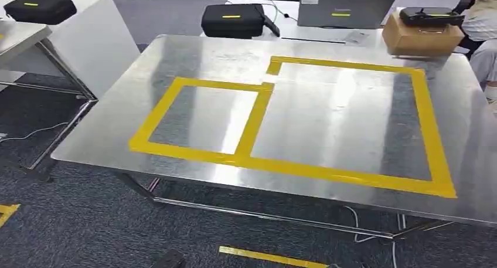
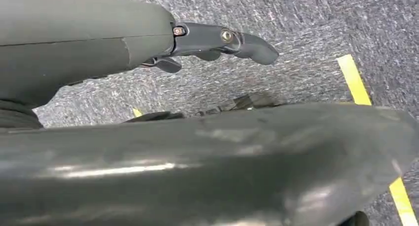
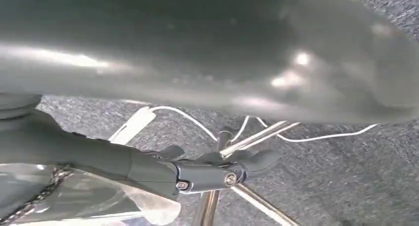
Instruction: Take the parts from the cabinet and place them on the table.
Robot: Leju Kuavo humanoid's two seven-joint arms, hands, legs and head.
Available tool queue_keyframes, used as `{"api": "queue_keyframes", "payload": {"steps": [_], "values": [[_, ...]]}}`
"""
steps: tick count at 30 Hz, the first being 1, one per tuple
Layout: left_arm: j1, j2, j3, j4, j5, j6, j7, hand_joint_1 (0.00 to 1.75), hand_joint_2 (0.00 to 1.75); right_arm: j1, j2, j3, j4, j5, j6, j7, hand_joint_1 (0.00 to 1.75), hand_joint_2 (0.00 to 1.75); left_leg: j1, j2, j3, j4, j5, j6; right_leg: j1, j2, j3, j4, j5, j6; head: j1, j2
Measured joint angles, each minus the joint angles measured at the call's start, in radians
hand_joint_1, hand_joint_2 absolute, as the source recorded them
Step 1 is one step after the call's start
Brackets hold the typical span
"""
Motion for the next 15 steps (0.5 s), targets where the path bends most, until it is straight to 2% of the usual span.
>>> {"api": "queue_keyframes", "payload": {"steps": [1, 4, 5, 6, 7, 9, 10, 11, 12, 13, 15], "values": [[-0.002, 0.001, 0.0, 0.0, 0.0, 0.0, 0.0, 0.0, 0.0, 0.0, 0.0, 0.0, 0.0, 0.0, 0.0, 0.0, 0.0, 0.0, -0.005, 0.001, 0.019, -0.038, -0.014, 0.007, 0.004, -0.001, -0.003, 0.001, 0.002, 0.005, 0.001, 0.0], [0.0, 0.002, 0.0, 0.0, 0.001, 0.0, 0.0, 0.0, 0.0, 0.0, 0.001, 0.0, 0.0, 0.002, 0.001, 0.0, 0.0, 0.0, -0.009, 0.0, 0.011, -0.046, -0.01, 0.01, 0.0, -0.003, -0.009, -0.003, 0.013, 0.022, 0.001, 0.0], [0.002, 0.002, 0.0, 0.0, 0.001, 0.0, 0.0, 0.0, 0.0, -0.001, 0.001, 0.0, 0.0, 0.002, 0.001, 0.0, 0.0, 0.0, -0.007, 0.0, 0.012, -0.057, -0.001, 0.017, 0.002, -0.003, -0.007, -0.006, 0.017, 0.03, 0.0, 0.0], [0.001, 0.0, 0.0, 0.0, 0.001, 0.0, 0.0, 0.0, 0.0, -0.001, 0.001, 0.0, 0.0, 0.002, 0.001, 0.0, 0.0, 0.0, 0.001, 0.004, 0.017, -0.071, 0.011, 0.018, -0.001, 0.0, -0.019, 0.004, 0.005, 0.032, 0.001, 0.0], [-0.001, 0.0, 0.0, 0.0, 0.001, 0.0, 0.0, 0.0, 0.0, -0.001, 0.001, -0.001, 0.0, 0.002, 0.001, 0.0, 0.0, 0.0, 0.001, 0.003, 0.015, -0.074, 0.016, 0.024, 0.0, -0.001, -0.033, 0.035, -0.028, 0.037, 0.004, 0.0], [-0.002, -0.001, 0.0, 0.0, 0.001, 0.0, 0.0, 0.0, 0.0, -0.001, 0.002, -0.001, 0.0, 0.002, 0.001, 0.0, 0.0, 0.0, -0.001, 0.004, 0.004, -0.073, 0.022, 0.03, -0.002, -0.001, -0.092, 0.185, -0.113, 0.043, 0.008, 0.0], [-0.001, -0.001, 0.0, 0.0, 0.001, 0.0, 0.0, 0.0, 0.0, 0.0, 0.002, -0.001, 0.0, 0.002, 0.001, 0.0, 0.0, 0.0, -0.002, 0.005, -0.001, -0.073, 0.024, 0.03, -0.002, -0.001, -0.123, 0.261, -0.145, 0.047, 0.008, 0.0], [0.001, -0.001, 0.0, 0.0, 0.001, 0.0, 0.0, 0.0, 0.0, 0.002, 0.002, -0.001, 0.0, 0.002, 0.002, 0.0, 0.0, 0.0, -0.002, 0.005, -0.006, -0.071, 0.027, 0.03, -0.002, -0.001, -0.136, 0.301, -0.153, 0.049, 0.008, 0.0], [0.001, -0.001, 0.0, 0.0, 0.001, 0.0, 0.0, 0.0, 0.0, 0.002, 0.002, -0.002, 0.0, 0.002, 0.002, 0.0, 0.0, 0.0, -0.002, 0.005, -0.009, -0.069, 0.029, 0.029, -0.002, -0.001, -0.124, 0.287, -0.137, 0.05, 0.008, 0.0], [0.001, -0.001, 0.0, 0.0, 0.001, 0.0, 0.0, 0.0, 0.0, 0.002, 0.002, -0.002, 0.0, 0.002, 0.002, 0.0, 0.0, 0.0, -0.002, 0.005, -0.011, -0.067, 0.03, 0.028, -0.002, -0.001, -0.088, 0.231, -0.103, 0.05, 0.009, 0.0], [0.0, -0.002, 0.0, 0.0, 0.001, 0.0, 0.0, 0.0, 0.0, -0.002, 0.002, -0.002, 0.0, 0.004, 0.002, 0.0, 0.0, 0.0, -0.002, 0.005, -0.012, -0.059, 0.028, 0.024, -0.004, -0.002, 0.015, 0.052, -0.029, 0.048, 0.009, 0.0]]}}
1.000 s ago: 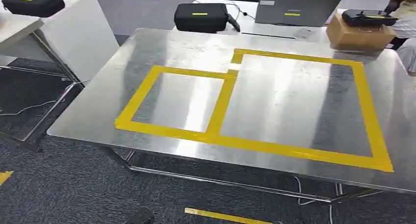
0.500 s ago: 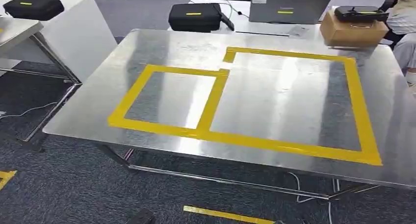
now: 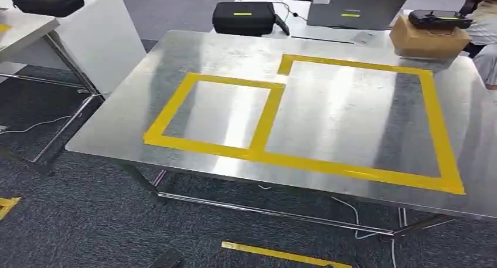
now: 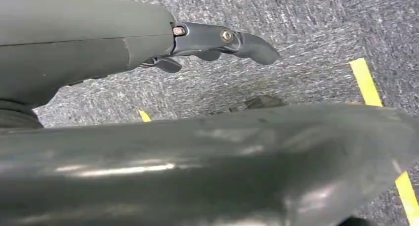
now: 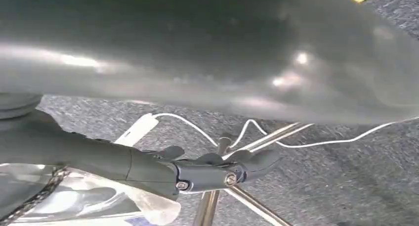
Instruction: Take the parts from the cabinet and place them on the table.
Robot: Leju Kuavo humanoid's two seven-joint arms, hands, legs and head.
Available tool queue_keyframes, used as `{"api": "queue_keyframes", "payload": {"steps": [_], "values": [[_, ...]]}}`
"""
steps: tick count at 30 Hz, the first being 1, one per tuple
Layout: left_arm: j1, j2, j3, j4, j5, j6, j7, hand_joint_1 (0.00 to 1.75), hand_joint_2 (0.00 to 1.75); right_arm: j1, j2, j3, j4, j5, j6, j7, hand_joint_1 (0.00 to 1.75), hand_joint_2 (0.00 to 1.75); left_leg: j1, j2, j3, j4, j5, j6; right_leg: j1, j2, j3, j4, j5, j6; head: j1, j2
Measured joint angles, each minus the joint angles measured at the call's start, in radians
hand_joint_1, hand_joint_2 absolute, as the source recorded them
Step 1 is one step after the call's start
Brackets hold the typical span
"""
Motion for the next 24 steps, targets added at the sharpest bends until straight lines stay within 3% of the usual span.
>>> {"api": "queue_keyframes", "payload": {"steps": [1, 2, 5, 6, 7, 8, 10, 11, 12, 13, 15, 16, 17, 18, 21, 22, 24], "values": [[-0.001, 0.0, 0.0, 0.0, 0.0, 0.0, 0.0, 0.0, 0.0, -0.002, 0.0, 0.0, 0.0, 0.003, 0.001, 0.0, 0.0, 0.0, -0.004, 0.0, -0.004, 0.004, -0.001, -0.006, 0.001, 0.0, 0.024, -0.05, -0.012, -0.002, 0.0, 0.0], [-0.002, 0.0, 0.0, 0.0, 0.0, 0.0, 0.0, 0.0, 0.0, -0.006, 0.0, 0.0, 0.0, 0.006, 0.003, -0.001, 0.0, 0.0, -0.009, -0.001, -0.012, 0.017, -0.004, -0.012, 0.001, 0.003, 0.035, -0.065, -0.013, -0.011, -0.003, 0.0], [-0.003, 0.001, 0.0, 0.0, 0.0, 0.0, 0.0, 0.0, 0.0, 0.0, 0.003, 0.001, 0.0, 0.012, 0.006, 0.0, 0.0, 0.0, -0.007, -0.001, -0.018, 0.015, 0.007, -0.028, 0.006, 0.002, 0.026, -0.059, -0.004, -0.029, -0.003, 0.0], [-0.003, 0.002, 0.0, 0.0, 0.0, 0.0, 0.0, 0.0, 0.0, 0.001, 0.006, 0.001, 0.0, 0.013, 0.006, 0.0, 0.0, 0.0, -0.006, -0.002, -0.02, 0.02, 0.001, -0.031, -0.002, -0.001, 0.027, -0.065, 0.003, -0.04, -0.001, 0.0], [-0.002, 0.002, 0.0, 0.0, 0.0, 0.0, 0.0, 0.0, 0.0, -0.001, 0.006, 0.001, 0.0, 0.015, 0.007, 0.0, 0.0, 0.0, -0.004, -0.002, -0.03, 0.046, -0.028, -0.04, -0.001, -0.001, 0.025, -0.065, 0.006, -0.045, -0.005, 0.0], [-0.003, 0.002, 0.0, 0.001, 0.0, 0.0, 0.0, 0.0, 0.0, -0.003, 0.006, 0.001, 0.0, 0.018, 0.008, 0.0, 0.0, 0.0, -0.001, -0.002, -0.053, 0.108, -0.072, -0.046, -0.001, -0.002, 0.021, -0.065, 0.009, -0.049, -0.009, 0.0], [-0.004, 0.002, 0.0, 0.001, 0.0, 0.0, 0.0, 0.0, 0.0, -0.003, 0.012, 0.002, 0.0, 0.021, 0.011, 0.0, 0.0, 0.0, 0.003, -0.002, -0.118, 0.274, -0.153, -0.055, 0.001, -0.003, 0.013, -0.064, 0.012, -0.054, -0.009, 0.0], [-0.003, 0.002, 0.0, 0.001, 0.0, 0.0, 0.0, 0.0, 0.0, -0.001, 0.014, 0.002, 0.0, 0.021, 0.013, 0.0, 0.0, 0.0, 0.004, -0.002, -0.138, 0.327, -0.168, -0.056, 0.001, -0.004, 0.009, -0.063, 0.014, -0.054, -0.009, 0.0], [-0.002, 0.002, 0.0, 0.001, 0.0, 0.0, 0.0, 0.0, 0.0, -0.001, 0.015, 0.002, 0.0, 0.021, 0.016, 0.0, 0.0, 0.0, 0.004, -0.002, -0.133, 0.328, -0.158, -0.056, 0.001, -0.004, 0.007, -0.063, 0.016, -0.054, -0.009, 0.0], [-0.002, 0.002, 0.0, 0.001, 0.0, 0.0, 0.0, 0.0, 0.0, -0.001, 0.016, 0.002, 0.0, 0.02, 0.017, 0.0, 0.0, 0.0, 0.004, -0.002, -0.109, 0.289, -0.129, -0.054, 0.001, -0.004, 0.005, -0.062, 0.017, -0.052, -0.009, 0.0], [-0.004, 0.002, 0.0, 0.001, 0.0, 0.0, -0.002, 0.0, 0.0, -0.003, 0.019, 0.002, 0.0, 0.018, 0.019, -0.001, 0.0, 0.0, 0.003, -0.002, -0.011, 0.105, -0.039, -0.041, 0.002, -0.002, 0.006, -0.062, 0.02, -0.049, -0.009, 0.0], [-0.006, 0.002, 0.0, 0.001, 0.0, 0.001, -0.002, 0.0, 0.0, -0.004, 0.02, 0.002, 0.0, 0.015, 0.019, -0.001, 0.0, 0.0, 0.001, -0.002, 0.025, 0.032, -0.022, -0.032, 0.002, -0.003, 0.006, -0.062, 0.022, -0.046, -0.008, 0.0], [-0.008, 0.003, 0.0, 0.001, 0.0, 0.002, -0.002, 0.0, 0.0, -0.006, 0.021, 0.002, 0.0, 0.011, 0.019, -0.001, 0.0, 0.0, -0.003, -0.002, 0.031, 0.01, -0.031, -0.029, 0.01, -0.002, 0.0, -0.057, 0.023, -0.04, -0.008, 0.0], [-0.012, 0.003, 0.0, 0.001, 0.0, 0.002, -0.002, 0.0, 0.0, -0.008, 0.022, 0.002, 0.0, 0.008, 0.019, -0.002, 0.0, 0.0, -0.004, -0.002, 0.03, 0.007, -0.035, -0.026, 0.008, -0.003, -0.007, -0.057, 0.027, -0.034, -0.008, 0.0], [-0.007, 0.004, 0.0, 0.001, 0.0, 0.002, -0.002, 0.0, 0.0, -0.011, 0.024, 0.002, 0.0, 0.001, 0.021, -0.003, 0.0, 0.0, 0.0, -0.002, 0.023, -0.009, -0.018, -0.009, 0.008, -0.004, -0.009, -0.064, 0.037, -0.015, -0.008, 0.0], [-0.008, 0.003, 0.0, 0.001, 0.0, 0.002, -0.002, 0.0, 0.0, -0.011, 0.024, 0.002, 0.0, -0.001, 0.021, -0.003, 0.0, 0.0, 0.003, 0.001, 0.025, -0.016, -0.009, -0.005, 0.005, -0.002, -0.024, -0.049, 0.016, -0.012, -0.006, 0.0], [-0.011, 0.002, 0.0, 0.001, 0.0, 0.0, -0.003, 0.0, 0.0, -0.014, 0.024, 0.002, 0.0, -0.008, 0.021, -0.004, 0.0, 0.0, 0.003, 0.001, 0.014, -0.016, -0.003, 0.003, 0.005, 0.0, -0.075, 0.077, -0.068, -0.007, 0.002, 0.0]]}}
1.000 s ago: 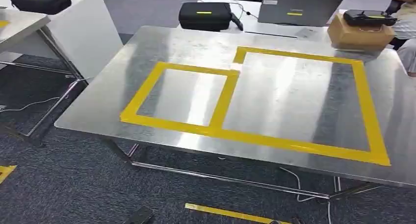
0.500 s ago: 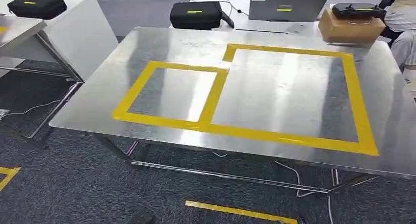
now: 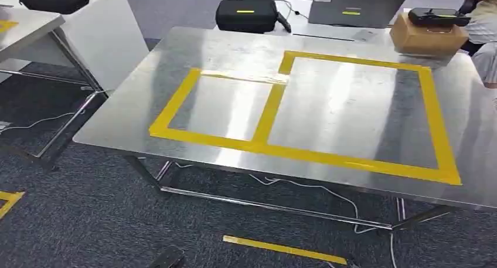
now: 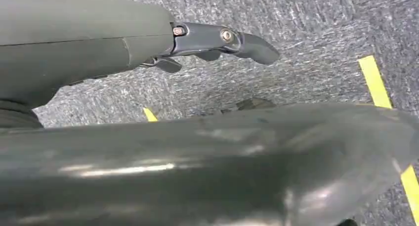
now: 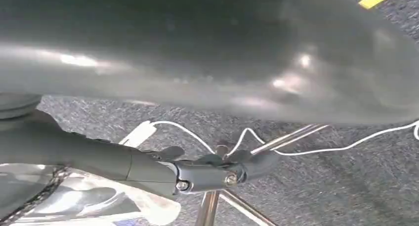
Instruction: Take the parts from the cabinet and place them on the table.
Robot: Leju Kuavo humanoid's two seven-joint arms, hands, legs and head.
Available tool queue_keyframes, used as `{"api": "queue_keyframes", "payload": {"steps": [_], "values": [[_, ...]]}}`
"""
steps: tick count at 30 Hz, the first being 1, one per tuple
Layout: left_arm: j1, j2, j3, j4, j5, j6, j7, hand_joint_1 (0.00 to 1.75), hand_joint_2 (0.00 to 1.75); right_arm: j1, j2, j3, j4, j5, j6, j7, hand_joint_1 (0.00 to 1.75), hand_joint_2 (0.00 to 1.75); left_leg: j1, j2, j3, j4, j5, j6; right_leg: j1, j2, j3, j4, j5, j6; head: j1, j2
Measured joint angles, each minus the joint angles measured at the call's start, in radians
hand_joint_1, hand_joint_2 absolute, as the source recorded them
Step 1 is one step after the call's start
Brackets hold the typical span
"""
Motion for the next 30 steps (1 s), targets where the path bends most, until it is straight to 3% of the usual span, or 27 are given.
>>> {"api": "queue_keyframes", "payload": {"steps": [2, 3, 4, 6, 7, 8, 11, 12, 13, 14, 16, 17, 18, 19, 20, 22, 23, 26, 27, 28, 29, 30], "values": [[0.001, 0.0, 0.0, 0.0, 0.0, 0.0, 0.0, 0.0, 0.0, 0.001, 0.0, 0.0, 0.0, -0.005, 0.0, 0.0, 0.0, 0.0, -0.003, 0.002, -0.011, 0.003, 0.006, 0.002, 0.0, 0.0, -0.058, 0.147, -0.063, 0.005, -0.001, 0.0], [0.002, 0.0, 0.0, 0.0, 0.0, 0.0, 0.0, 0.0, 0.0, 0.002, 0.0, 0.0, 0.001, -0.005, 0.0, 0.0, 0.0, 0.0, -0.005, 0.002, -0.016, 0.005, 0.007, 0.002, 0.0, 0.0, -0.061, 0.162, -0.059, 0.005, -0.001, 0.0], [0.002, 0.0, 0.0, 0.0, 0.0, 0.0, 0.0, 0.0, 0.0, 0.003, 0.0, 0.0, 0.002, -0.005, 0.0, 0.0, 0.0, 0.0, -0.005, 0.002, -0.019, 0.008, 0.008, 0.001, 0.0, 0.0, -0.038, 0.128, -0.033, 0.004, -0.001, 0.0], [0.003, 0.0, 0.0, 0.0, 0.0, 0.001, 0.0, 0.0, 0.0, 0.0, -0.003, 0.0, 0.002, -0.005, 0.0, 0.0, 0.0, 0.0, -0.005, 0.001, -0.021, 0.014, 0.009, 0.0, 0.0, -0.001, 0.055, -0.032, 0.043, 0.001, -0.001, 0.0], [0.002, 0.0, 0.0, 0.0, 0.0, 0.001, 0.0, 0.0, 0.0, -0.002, -0.003, 0.0, 0.002, -0.005, -0.001, 0.0, 0.0, 0.0, -0.005, 0.001, -0.022, 0.019, 0.009, -0.004, 0.0, -0.001, 0.103, -0.115, 0.066, -0.002, 0.0, 0.0], [0.001, 0.0, 0.0, 0.0, 0.002, 0.001, 0.0, 0.0, 0.0, -0.005, -0.003, 0.0, 0.002, -0.005, -0.001, 0.0, 0.0, 0.0, -0.014, 0.001, -0.028, 0.028, 0.007, -0.011, 0.004, -0.001, 0.117, -0.151, 0.051, -0.003, 0.0, 0.0], [0.0, 0.0, 0.0, 0.0, 0.004, 0.0, -0.001, 0.0, 0.0, -0.001, -0.003, 0.0, 0.003, -0.005, -0.001, -0.001, 0.0, 0.0, -0.011, 0.001, -0.038, 0.03, 0.019, -0.026, 0.006, 0.001, 0.11, -0.14, 0.061, -0.019, -0.002, 0.0], [0.001, 0.001, 0.0, 0.0, 0.004, 0.0, -0.001, 0.0, 0.0, 0.0, -0.003, 0.0, 0.004, -0.005, -0.001, -0.001, 0.0, 0.0, -0.011, 0.0, -0.04, 0.033, 0.02, -0.029, 0.002, 0.0, 0.107, -0.145, 0.068, -0.029, -0.001, 0.0], [0.001, 0.001, 0.0, 0.0, 0.004, 0.0, -0.001, 0.0, 0.0, -0.002, -0.002, 0.0, 0.004, -0.004, -0.001, -0.001, 0.0, 0.0, -0.009, -0.002, -0.046, 0.044, 0.001, -0.036, -0.001, -0.003, 0.106, -0.147, 0.074, -0.038, -0.002, 0.0], [0.001, 0.001, 0.0, 0.0, 0.004, 0.0, -0.002, 0.0, 0.0, -0.004, -0.002, 0.0, 0.004, -0.005, -0.001, -0.001, 0.0, 0.0, -0.007, -0.002, -0.061, 0.085, -0.04, -0.044, -0.002, -0.003, 0.101, -0.147, 0.078, -0.044, -0.008, 0.0], [0.0, 0.001, 0.0, 0.0, 0.004, 0.0, -0.003, 0.0, 0.0, -0.005, -0.003, -0.001, 0.004, -0.005, -0.002, 0.0, 0.0, 0.0, 0.001, -0.002, -0.117, 0.244, -0.133, -0.053, 0.0, -0.004, 0.089, -0.146, 0.085, -0.049, -0.008, 0.0], [0.001, 0.002, 0.0, 0.0, 0.004, 0.0, -0.003, 0.0, 0.0, -0.004, -0.003, -0.001, 0.005, -0.005, -0.002, 0.0, 0.0, 0.0, 0.002, -0.002, -0.14, 0.315, -0.163, -0.056, 0.001, -0.004, 0.082, -0.145, 0.089, -0.049, -0.008, 0.0], [0.002, 0.002, 0.0, 0.0, 0.004, 0.0, -0.003, 0.0, 0.0, -0.003, -0.003, -0.001, 0.005, -0.005, -0.002, 0.0, 0.0, 0.0, 0.002, -0.002, -0.144, 0.342, -0.169, -0.057, 0.001, -0.004, 0.077, -0.144, 0.094, -0.049, -0.008, 0.0], [0.002, 0.002, 0.0, 0.0, 0.004, 0.0, -0.003, 0.0, 0.0, -0.003, -0.003, -0.001, 0.005, -0.005, -0.002, 0.0, 0.0, 0.0, 0.002, -0.002, -0.127, 0.323, -0.153, -0.055, 0.001, -0.004, 0.071, -0.144, 0.097, -0.048, -0.008, 0.0], [0.002, 0.002, 0.0, 0.0, 0.004, 0.001, -0.003, 0.0, 0.0, -0.003, -0.003, -0.001, 0.005, -0.005, -0.002, 0.0, 0.0, 0.0, 0.002, -0.002, -0.092, 0.265, -0.121, -0.052, 0.002, -0.004, 0.067, -0.143, 0.101, -0.047, -0.008, 0.0], [-0.001, 0.002, 0.0, 0.0, 0.004, 0.003, -0.003, 0.0, 0.0, -0.006, -0.003, -0.001, 0.005, -0.005, -0.002, 0.001, 0.0, 0.0, 0.0, -0.002, 0.015, 0.08, -0.047, -0.037, 0.002, -0.003, 0.063, -0.143, 0.108, -0.042, -0.008, 0.0], [-0.004, 0.003, 0.0, 0.0, 0.004, 0.003, -0.003, 0.0, 0.0, -0.007, -0.003, -0.001, 0.005, -0.004, -0.002, 0.001, 0.0, 0.0, -0.004, -0.002, 0.045, 0.019, -0.05, -0.029, 0.006, -0.003, 0.06, -0.142, 0.112, -0.037, -0.008, 0.0], [-0.006, 0.003, 0.0, 0.0, 0.006, 0.003, -0.003, 0.0, 0.0, -0.012, -0.003, -0.001, 0.005, -0.003, -0.002, 0.001, 0.0, 0.0, -0.009, -0.003, 0.034, 0.013, -0.044, -0.022, 0.004, -0.004, 0.047, -0.14, 0.125, -0.018, -0.008, 0.0], [-0.003, 0.004, 0.0, 0.0, 0.007, 0.003, -0.003, 0.0, 0.0, -0.011, -0.003, 0.0, 0.005, -0.003, -0.001, 0.001, 0.0, 0.0, -0.01, -0.003, 0.033, 0.008, -0.037, -0.014, 0.004, -0.004, 0.048, -0.143, 0.131, -0.01, -0.007, 0.0], [-0.003, 0.003, 0.0, 0.0, 0.008, 0.003, -0.003, 0.0, 0.0, -0.012, -0.003, 0.0, 0.005, -0.003, -0.002, 0.001, 0.0, 0.0, -0.001, 0.0, 0.035, -0.005, -0.022, -0.007, 0.001, -0.002, 0.043, -0.136, 0.12, -0.005, -0.007, 0.0], [-0.004, 0.003, 0.0, 0.0, 0.008, 0.003, -0.003, 0.0, 0.0, -0.011, -0.004, 0.0, 0.005, -0.003, -0.002, 0.001, 0.0, 0.0, -0.002, 0.002, 0.027, -0.006, -0.016, -0.002, 0.002, -0.001, 0.026, -0.113, 0.086, -0.002, -0.005, 0.0], [-0.007, 0.003, 0.0, 0.0, 0.008, 0.003, -0.003, 0.0, 0.0, -0.012, -0.004, 0.0, 0.005, -0.003, -0.002, 0.001, 0.0, 0.0, -0.002, 0.002, 0.018, -0.005, -0.01, 0.005, 0.003, 0.0, 0.005, -0.055, 0.037, 0.0, 0.0, 0.0]]}}
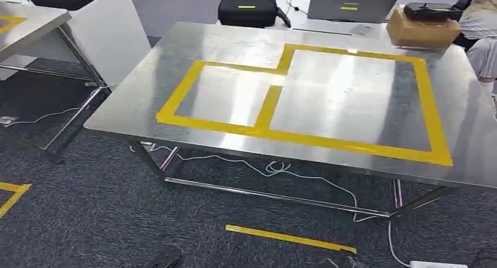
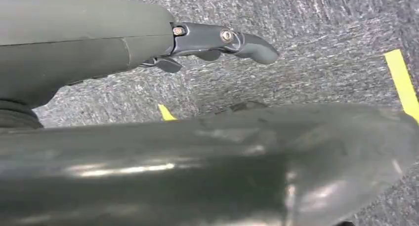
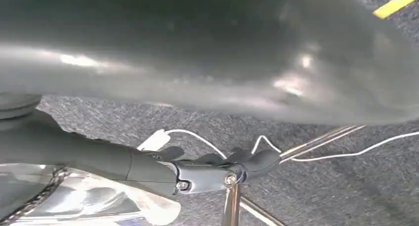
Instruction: Take the parts from the cabinet and place them on the table.
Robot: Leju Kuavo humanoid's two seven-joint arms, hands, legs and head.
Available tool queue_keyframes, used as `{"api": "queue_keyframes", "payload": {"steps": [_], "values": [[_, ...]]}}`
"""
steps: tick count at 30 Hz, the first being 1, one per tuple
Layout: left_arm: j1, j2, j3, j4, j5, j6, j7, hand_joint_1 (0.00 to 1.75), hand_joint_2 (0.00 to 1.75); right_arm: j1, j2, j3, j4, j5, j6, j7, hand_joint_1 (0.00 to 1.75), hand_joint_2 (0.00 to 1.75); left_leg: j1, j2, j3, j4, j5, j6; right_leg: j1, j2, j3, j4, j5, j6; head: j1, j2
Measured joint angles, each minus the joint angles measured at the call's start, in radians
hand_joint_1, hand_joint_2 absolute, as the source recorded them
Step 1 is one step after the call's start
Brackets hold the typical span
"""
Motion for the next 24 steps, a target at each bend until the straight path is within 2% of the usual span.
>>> {"api": "queue_keyframes", "payload": {"steps": [1, 2, 3, 4, 5, 6, 7, 8, 9, 10, 12, 13, 14, 15, 17, 18, 19, 20, 21, 22, 23, 24], "values": [[0.0, -0.001, 0.0, 0.0, 0.001, 0.0, 0.0, 0.0, 0.0, -0.001, 0.0, 0.0, 0.0, 0.0, 0.0, 0.0, 0.0, 0.0, -0.002, 0.001, -0.01, 0.001, 0.006, 0.002, -0.001, 0.0, -0.03, 0.089, -0.052, 0.003, 0.0, 0.0], [0.001, -0.001, 0.0, 0.0, 0.001, 0.0, 0.0, 0.0, 0.0, 0.0, 0.0, 0.0, 0.0, 0.0, 0.0, 0.0, 0.0, 0.0, -0.004, 0.002, -0.02, 0.002, 0.012, 0.003, -0.001, 0.0, -0.055, 0.166, -0.089, 0.006, 0.0, 0.0], [0.001, -0.001, 0.0, 0.0, 0.001, 0.0, 0.0, 0.0, 0.0, 0.001, 0.0, 0.0, 0.0, 0.0, 0.0, 0.0, 0.0, 0.0, -0.004, 0.002, -0.029, 0.003, 0.018, 0.003, -0.001, 0.0, -0.065, 0.21, -0.102, 0.009, 0.0, 0.0], [0.002, -0.001, 0.0, 0.0, 0.001, 0.0, 0.0, 0.0, 0.0, 0.002, -0.001, 0.0, 0.0, 0.0, 0.0, 0.002, 0.0, 0.0, -0.005, 0.002, -0.038, 0.006, 0.023, 0.002, -0.001, 0.0, -0.052, 0.209, -0.091, 0.01, 0.0, 0.0], [0.002, -0.001, 0.0, 0.0, 0.001, 0.0, 0.0, 0.0, 0.0, 0.002, -0.002, 0.0, 0.0, 0.0, 0.0, 0.002, 0.0, 0.0, -0.004, 0.002, -0.046, 0.009, 0.027, 0.0, -0.001, 0.0, -0.018, 0.166, -0.064, 0.01, 0.0, 0.0], [0.002, -0.002, 0.0, 0.0, 0.001, 0.0, 0.0, 0.0, 0.0, 0.0, -0.002, 0.0, 0.0, 0.0, 0.0, 0.001, 0.0, 0.0, -0.003, 0.002, -0.054, 0.015, 0.03, -0.003, -0.002, 0.0, 0.037, 0.083, -0.028, 0.01, 0.0, 0.0], [0.002, -0.002, 0.0, 0.0, 0.001, 0.0, 0.0, 0.0, 0.0, -0.002, -0.002, 0.0, 0.0, 0.0, 0.0, 0.001, 0.0, 0.0, -0.001, 0.002, -0.06, 0.02, 0.032, -0.006, -0.004, -0.001, 0.104, -0.024, 0.004, 0.01, 0.0, 0.0], [0.001, -0.002, 0.0, 0.0, 0.001, 0.0, 0.0, 0.0, 0.0, -0.005, -0.002, 0.0, 0.0, 0.0, 0.0, 0.001, 0.0, 0.0, -0.004, 0.002, -0.065, 0.027, 0.034, -0.01, -0.005, 0.0, 0.144, -0.096, -0.009, 0.009, 0.0, 0.0], [-0.001, -0.002, 0.0, 0.0, 0.001, 0.001, 0.0, 0.0, 0.0, -0.006, -0.002, 0.0, 0.0, 0.0, 0.0, 0.001, 0.0, 0.0, -0.008, 0.002, -0.073, 0.032, 0.037, -0.016, 0.001, 0.006, 0.157, -0.098, 0.002, -0.003, 0.0, 0.0], [0.0, -0.002, 0.0, 0.0, 0.001, 0.001, 0.0, 0.0, 0.0, -0.004, -0.002, 0.001, 0.0, 0.0, 0.0, 0.001, 0.0, 0.0, -0.009, 0.001, -0.073, 0.034, 0.041, -0.022, -0.001, 0.005, 0.146, -0.1, 0.001, -0.006, -0.002, 0.0], [0.001, -0.002, 0.0, 0.0, 0.001, 0.002, -0.001, 0.0, 0.0, -0.001, -0.002, 0.0, 0.0, 0.0, 0.0, 0.001, 0.0, 0.0, -0.007, 0.0, -0.074, 0.032, 0.049, -0.033, 0.003, 0.006, 0.134, -0.099, 0.001, -0.019, -0.002, 0.0], [0.003, 0.0, 0.0, 0.0, 0.001, 0.003, -0.001, 0.0, 0.0, -0.001, 0.0, 0.001, 0.0, 0.0, 0.0, 0.001, 0.0, 0.0, -0.006, -0.001, -0.079, 0.038, 0.044, -0.038, -0.004, 0.001, 0.128, -0.106, 0.011, -0.034, 0.001, 0.0], [0.004, -0.001, 0.0, 0.0, 0.001, 0.003, -0.001, 0.0, 0.0, -0.002, 0.0, 0.0, 0.0, 0.0, 0.0, 0.001, 0.0, 0.0, -0.005, -0.002, -0.087, 0.057, 0.012, -0.046, -0.004, 0.001, 0.127, -0.105, 0.017, -0.043, -0.005, 0.0], [0.005, -0.001, 0.0, 0.0, 0.001, 0.003, -0.001, 0.0, 0.0, -0.003, 0.0, 0.0, 0.0, 0.0, -0.001, 0.002, 0.0, 0.0, -0.001, -0.002, -0.104, 0.109, -0.041, -0.053, -0.004, 0.0, 0.126, -0.105, 0.023, -0.05, -0.008, 0.0], [0.005, -0.001, 0.0, 0.0, 0.002, 0.003, -0.001, 0.0, 0.0, -0.001, -0.001, 0.0, 0.0, 0.0, -0.002, 0.001, 0.0, 0.0, 0.004, -0.002, -0.149, 0.261, -0.134, -0.061, -0.001, -0.001, 0.11, -0.102, 0.037, -0.052, -0.008, 0.0], [0.006, -0.001, 0.0, 0.0, 0.003, 0.003, -0.002, 0.0, 0.0, 0.002, -0.001, 0.0, 0.0, 0.0, -0.002, 0.001, 0.0, 0.0, 0.004, -0.002, -0.162, 0.32, -0.153, -0.063, 0.0, -0.002, 0.102, -0.101, 0.041, -0.052, -0.008, 0.0], [0.006, -0.001, 0.0, 0.0, 0.003, 0.003, -0.003, 0.0, 0.0, 0.003, -0.001, 0.0, 0.0, 0.0, -0.002, 0.001, 0.0, 0.0, 0.004, -0.002, -0.157, 0.331, -0.146, -0.062, 0.001, -0.002, 0.095, -0.1, 0.045, -0.051, -0.007, 0.0], [0.007, -0.001, 0.0, 0.0, 0.003, 0.003, -0.004, 0.0, 0.0, 0.004, -0.001, 0.0, 0.0, 0.0, -0.002, 0.001, 0.0, 0.0, 0.004, -0.002, -0.131, 0.302, -0.119, -0.059, 0.002, -0.003, 0.09, -0.098, 0.048, -0.051, -0.008, 0.0], [0.007, -0.001, 0.0, 0.0, 0.003, 0.003, -0.005, 0.0, 0.0, 0.003, -0.001, 0.0, 0.0, 0.0, -0.002, 0.001, 0.0, 0.0, 0.004, -0.002, -0.089, 0.232, -0.079, -0.052, 0.004, -0.002, 0.087, -0.097, 0.051, -0.05, -0.008, 0.0], [0.006, -0.001, 0.0, 0.0, 0.003, 0.004, -0.006, 0.0, 0.0, 0.002, -0.001, 0.0, 0.0, 0.0, -0.002, 0.001, 0.0, 0.0, 0.0, -0.003, -0.037, 0.14, -0.039, -0.042, 0.007, -0.002, 0.087, -0.097, 0.053, -0.049, -0.008, 0.0], [0.005, 0.0, 0.0, 0.0, 0.003, 0.006, -0.006, 0.0, 0.0, 0.002, -0.001, 0.0, 0.0, 0.0, -0.002, 0.001, 0.0, 0.0, -0.005, -0.005, 0.006, 0.061, -0.016, -0.027, 0.006, -0.002, 0.085, -0.097, 0.055, -0.048, -0.007, 0.0], [0.004, 0.002, 0.0, 0.0, 0.003, 0.006, -0.008, 0.0, 0.0, 0.001, 0.0, 0.0, 0.0, 0.0, -0.002, 0.001, 0.0, 0.0, -0.007, -0.004, 0.028, 0.027, -0.028, -0.017, 0.012, -0.002, 0.081, -0.095, 0.058, -0.043, -0.005, 0.0]]}}
